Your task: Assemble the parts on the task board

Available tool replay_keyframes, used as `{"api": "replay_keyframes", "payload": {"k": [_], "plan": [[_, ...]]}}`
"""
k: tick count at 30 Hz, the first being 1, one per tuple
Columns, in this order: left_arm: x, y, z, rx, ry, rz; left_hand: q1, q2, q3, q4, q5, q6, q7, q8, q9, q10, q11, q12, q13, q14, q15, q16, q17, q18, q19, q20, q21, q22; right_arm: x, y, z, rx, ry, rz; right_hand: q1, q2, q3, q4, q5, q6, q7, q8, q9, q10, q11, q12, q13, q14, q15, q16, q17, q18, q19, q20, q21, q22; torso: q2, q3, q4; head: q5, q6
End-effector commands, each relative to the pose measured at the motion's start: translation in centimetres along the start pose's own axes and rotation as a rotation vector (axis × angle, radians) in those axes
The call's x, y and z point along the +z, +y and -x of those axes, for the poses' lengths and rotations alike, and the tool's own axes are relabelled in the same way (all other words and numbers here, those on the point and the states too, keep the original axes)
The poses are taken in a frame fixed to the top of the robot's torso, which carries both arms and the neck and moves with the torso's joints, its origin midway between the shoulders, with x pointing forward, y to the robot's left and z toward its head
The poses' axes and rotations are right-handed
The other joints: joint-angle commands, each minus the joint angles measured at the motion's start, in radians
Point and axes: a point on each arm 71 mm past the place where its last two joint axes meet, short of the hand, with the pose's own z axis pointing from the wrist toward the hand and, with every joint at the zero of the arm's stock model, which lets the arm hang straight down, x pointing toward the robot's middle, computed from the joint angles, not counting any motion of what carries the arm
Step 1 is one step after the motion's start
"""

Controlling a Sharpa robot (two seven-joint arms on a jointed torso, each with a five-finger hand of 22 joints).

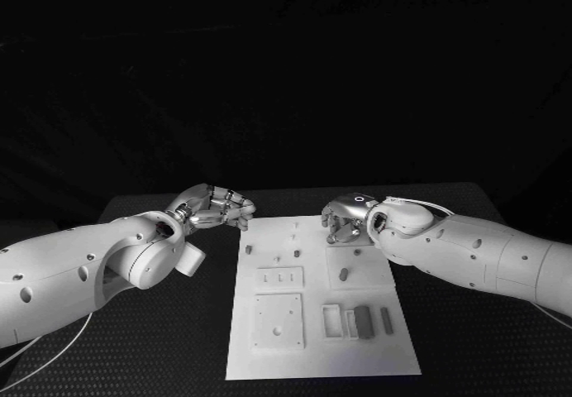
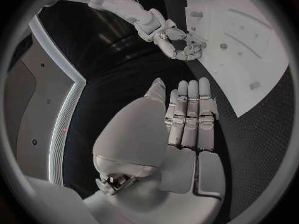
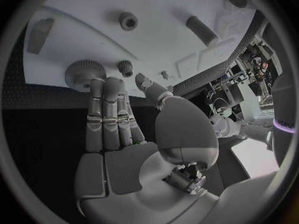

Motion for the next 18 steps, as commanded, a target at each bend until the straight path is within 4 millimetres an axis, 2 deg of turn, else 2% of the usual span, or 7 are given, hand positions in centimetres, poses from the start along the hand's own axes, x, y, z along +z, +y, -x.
{"api": "replay_keyframes", "payload": {"k": [1,9,18], "plan": [[0.03,-0.15,0.13,-0.010,0.001,-0.014,-0.012,0.000,-0.003,0.001,0.000,0.005,0.000,-0.004,-0.001,0.001,0.003,-0.005,0.001,-0.003,0.007,-0.002,0.002,0.006,0.001,0.005,-0.004,0.001,-0.13,0.01,-0.14,-0.043,0.021,-0.010,-0.007,-0.011,0.000,0.007,0.007,0.006,0.000,-0.006,0.001,0.004,0.000,-0.006,0.001,0.007,0.002,0.004,0.002,0.020,0.005,-0.002,0.005,0.023,0.006,0.0028,0.0003,-0.002,-0.002],[0.05,-0.02,0.36,-0.018,-0.004,-0.006,-0.020,-0.001,-0.001,0.001,0.000,0.005,0.002,-0.007,-0.002,0.002,0.003,-0.009,0.004,-0.002,0.007,-0.005,0.005,0.007,0.001,0.005,-0.004,0.002,-0.18,-0.07,-0.41,-0.049,0.039,-0.014,-0.020,-0.025,0.006,0.017,0.007,0.007,0.000,-0.011,0.001,-0.007,0.005,-0.021,-0.001,0.003,0.006,0.005,0.007,0.020,0.001,-0.003,0.013,0.023,0.012,0.0047,0.0023,-0.003,-0.001],[-0.02,0.02,0.37,-0.021,0.000,-0.003,-0.025,-0.001,0.001,0.001,0.000,0.005,0.003,-0.009,-0.002,0.003,0.003,-0.012,0.007,-0.001,0.007,-0.008,0.007,0.008,0.001,0.005,-0.005,0.003,-0.26,-0.08,-0.80,-0.064,0.059,-0.015,-0.020,-0.026,0.010,0.019,0.007,0.013,-0.002,-0.011,0.003,-0.008,0.006,-0.027,0.000,0.005,0.007,0.008,0.012,0.020,0.001,-0.004,0.019,0.024,0.019,0.0078,0.0024,-0.004,-0.004]]}}
